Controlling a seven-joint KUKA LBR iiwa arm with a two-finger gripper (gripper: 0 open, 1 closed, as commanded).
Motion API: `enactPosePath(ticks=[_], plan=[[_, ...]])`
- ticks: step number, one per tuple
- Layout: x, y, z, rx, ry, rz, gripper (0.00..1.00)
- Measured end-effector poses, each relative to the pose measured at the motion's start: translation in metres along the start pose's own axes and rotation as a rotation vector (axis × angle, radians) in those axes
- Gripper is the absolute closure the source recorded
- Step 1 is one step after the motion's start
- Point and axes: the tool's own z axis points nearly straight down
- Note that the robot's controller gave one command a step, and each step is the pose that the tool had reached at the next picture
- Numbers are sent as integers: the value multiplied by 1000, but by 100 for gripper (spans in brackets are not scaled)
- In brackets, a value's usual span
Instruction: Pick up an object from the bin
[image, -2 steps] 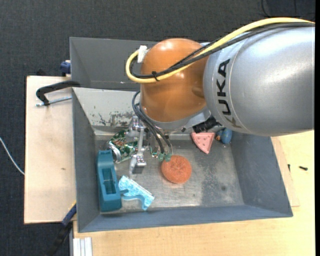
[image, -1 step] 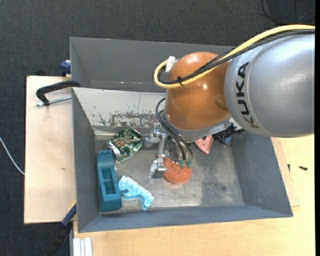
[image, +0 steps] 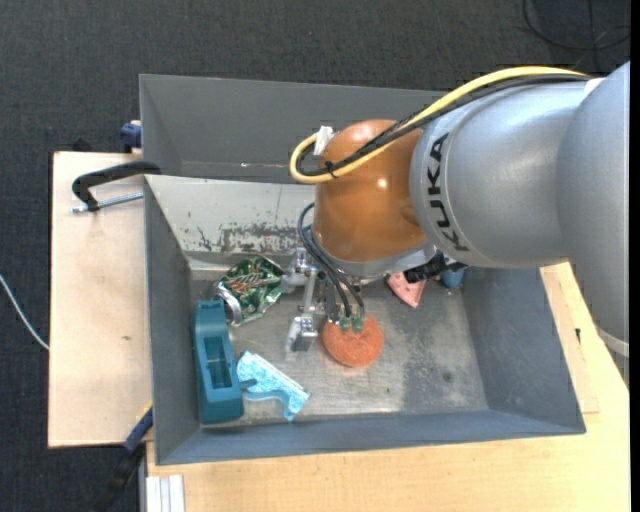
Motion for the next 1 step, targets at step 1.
enactPosePath(ticks=[1], plan=[[-14, -35, 1, -2, 10, -74, 0]])
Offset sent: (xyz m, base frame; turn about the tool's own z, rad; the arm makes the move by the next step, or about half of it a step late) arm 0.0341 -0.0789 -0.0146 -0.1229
